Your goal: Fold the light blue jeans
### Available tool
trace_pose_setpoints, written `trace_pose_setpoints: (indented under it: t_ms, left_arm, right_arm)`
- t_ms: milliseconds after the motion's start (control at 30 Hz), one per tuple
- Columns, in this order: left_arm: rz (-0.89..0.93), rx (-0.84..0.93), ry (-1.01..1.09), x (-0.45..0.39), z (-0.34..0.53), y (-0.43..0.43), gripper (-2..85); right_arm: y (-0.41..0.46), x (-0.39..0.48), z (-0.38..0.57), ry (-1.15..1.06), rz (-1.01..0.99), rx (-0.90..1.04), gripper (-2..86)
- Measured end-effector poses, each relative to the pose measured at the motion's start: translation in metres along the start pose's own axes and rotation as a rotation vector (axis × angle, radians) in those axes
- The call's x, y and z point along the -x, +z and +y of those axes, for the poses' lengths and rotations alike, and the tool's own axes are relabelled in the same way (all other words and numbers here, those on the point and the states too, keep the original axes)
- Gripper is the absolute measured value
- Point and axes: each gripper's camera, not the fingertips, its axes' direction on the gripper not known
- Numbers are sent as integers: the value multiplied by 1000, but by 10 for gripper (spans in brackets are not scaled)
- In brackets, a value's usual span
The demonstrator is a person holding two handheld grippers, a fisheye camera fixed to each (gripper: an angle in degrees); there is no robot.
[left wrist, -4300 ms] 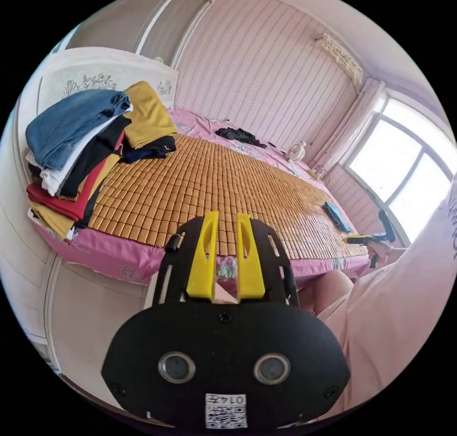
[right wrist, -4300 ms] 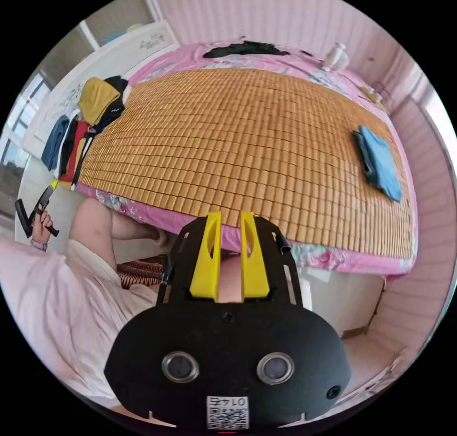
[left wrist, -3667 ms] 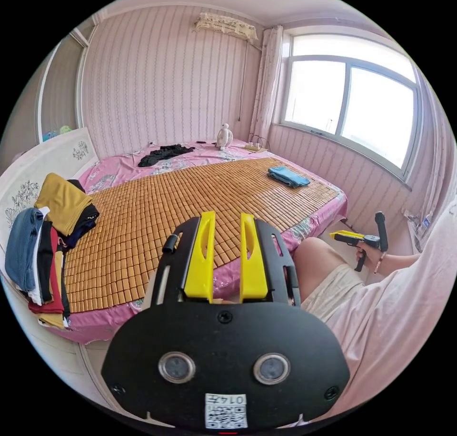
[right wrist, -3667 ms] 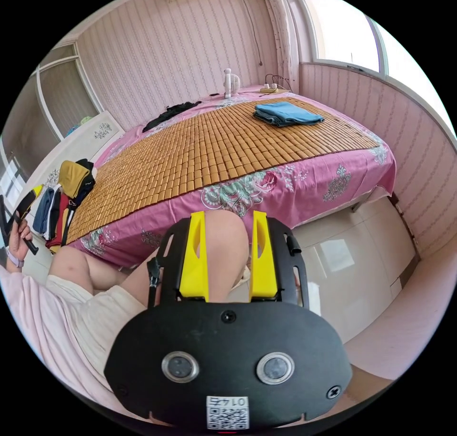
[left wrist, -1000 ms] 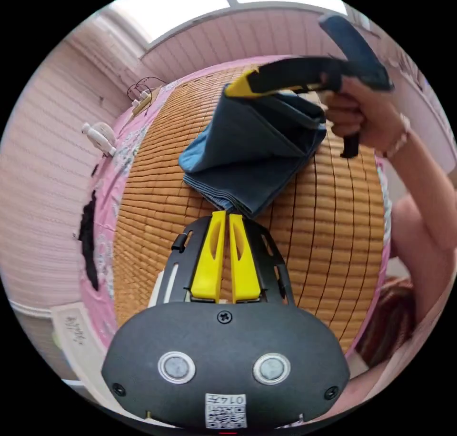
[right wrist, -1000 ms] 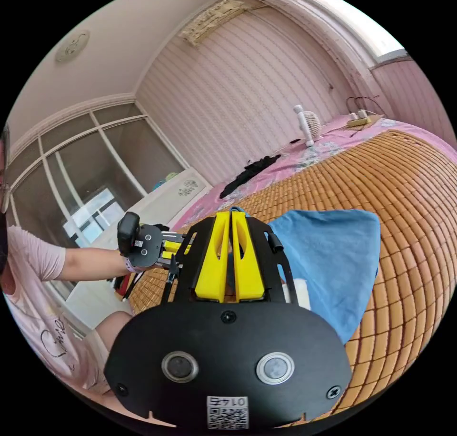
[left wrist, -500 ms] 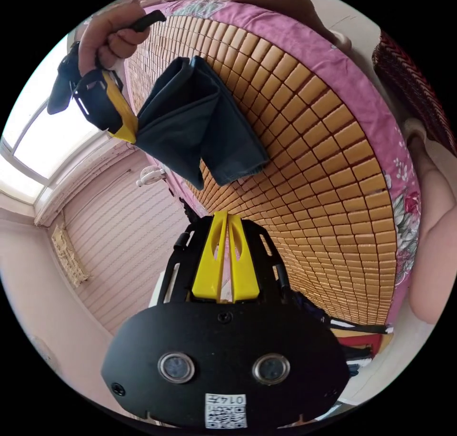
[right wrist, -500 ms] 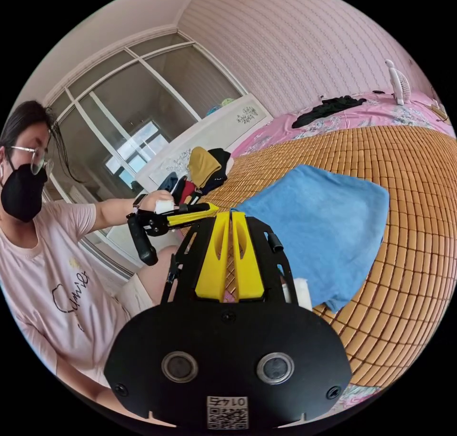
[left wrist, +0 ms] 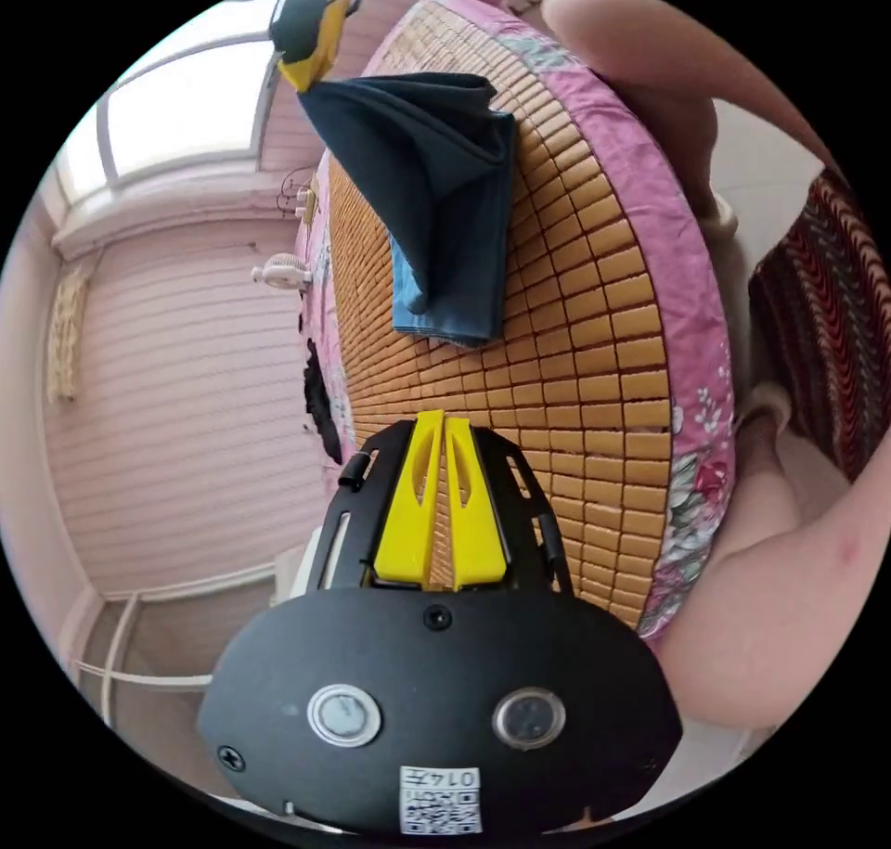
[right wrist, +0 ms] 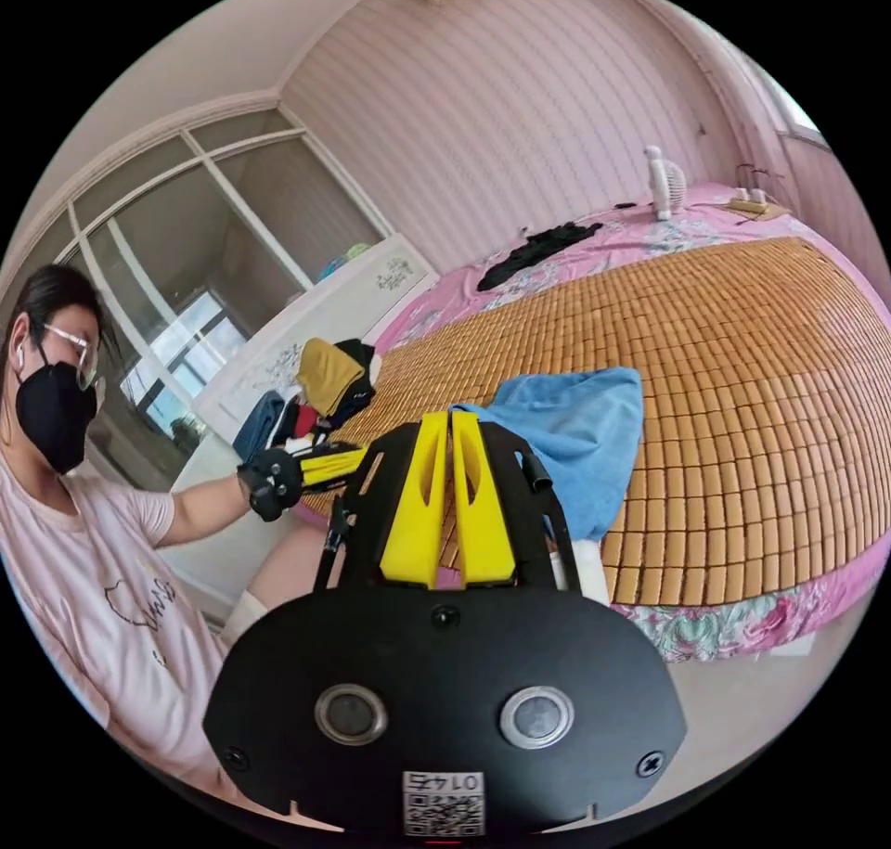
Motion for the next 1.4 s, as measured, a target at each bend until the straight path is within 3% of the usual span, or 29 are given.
trace_pose_setpoints:
  t_ms: [100,233,333,400,533,600,700,833,900,1067,1100,1233,1400]
  left_arm:
    - [123,-14,-213,18,33,4,-10]
    - [238,-6,-384,30,64,15,-10]
    - [29,94,-245,19,56,18,-10]
    - [-107,119,-138,10,47,18,-9]
    - [-188,60,-44,8,40,14,-8]
    - [-214,42,-21,11,43,16,-8]
    - [-197,21,-20,22,53,22,-8]
    - [-150,12,-61,43,75,37,-8]
    - [-78,-1,-145,57,89,47,-7]
    - [307,-31,-539,115,150,90,-2]
    - [403,-67,-641,130,167,101,4]
    - [656,-191,-892,175,208,138,45]
    - [733,-226,-1022,221,220,176,65]
  right_arm:
    - [-26,-24,0,159,213,-153,5]
    - [-39,-53,8,349,529,-141,11]
    - [-27,-42,12,284,688,-95,26]
    - [4,-9,4,92,749,-19,47]
    - [77,49,-11,-253,631,141,89]
    - [138,75,-16,-364,479,292,125]
    - [213,98,-14,-455,369,469,155]
    - [281,113,-8,-524,375,579,167]
    - [317,104,-1,-506,404,733,167]
    - [297,90,-22,-385,257,719,103]
    - [283,86,-28,-360,239,685,61]
    - [238,72,-43,-296,157,588,26]
    - [149,51,-68,-181,45,372,15]
